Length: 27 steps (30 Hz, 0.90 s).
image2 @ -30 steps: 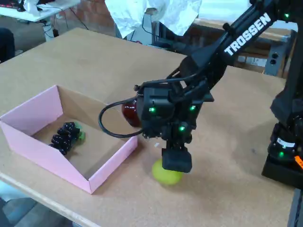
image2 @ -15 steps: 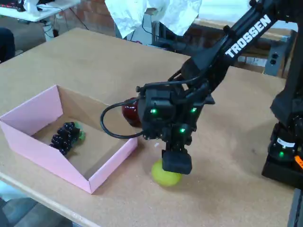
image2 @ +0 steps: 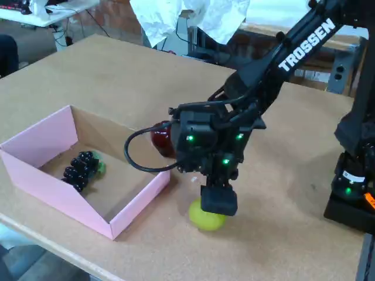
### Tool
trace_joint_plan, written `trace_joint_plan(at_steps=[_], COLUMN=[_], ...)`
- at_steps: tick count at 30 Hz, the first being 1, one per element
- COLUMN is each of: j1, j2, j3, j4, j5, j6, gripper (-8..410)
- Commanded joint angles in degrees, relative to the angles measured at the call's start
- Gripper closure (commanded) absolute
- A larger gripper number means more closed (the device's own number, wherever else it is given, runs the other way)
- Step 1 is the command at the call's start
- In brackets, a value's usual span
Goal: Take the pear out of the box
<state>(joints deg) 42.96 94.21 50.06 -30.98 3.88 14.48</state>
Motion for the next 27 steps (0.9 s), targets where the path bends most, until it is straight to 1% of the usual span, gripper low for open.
trace_joint_plan(at_steps=[1,7,13,19,21,23,27], j1=[0.00,-0.02,-0.02,0.00,-0.02,-0.02,0.00], j2=[0.02,0.02,0.02,0.02,-0.02,-0.17,-0.28], j3=[0.00,0.00,0.00,0.00,0.00,0.15,1.73], j4=[-0.02,-0.02,0.00,-0.04,-0.11,-0.13,-1.88], j5=[-0.52,-0.50,-0.50,-0.55,-1.55,-1.55,-1.53], j6=[0.22,-0.81,-1.27,-1.29,-1.27,-1.22,-0.76], gripper=[227,172,142,133,133,133,133])
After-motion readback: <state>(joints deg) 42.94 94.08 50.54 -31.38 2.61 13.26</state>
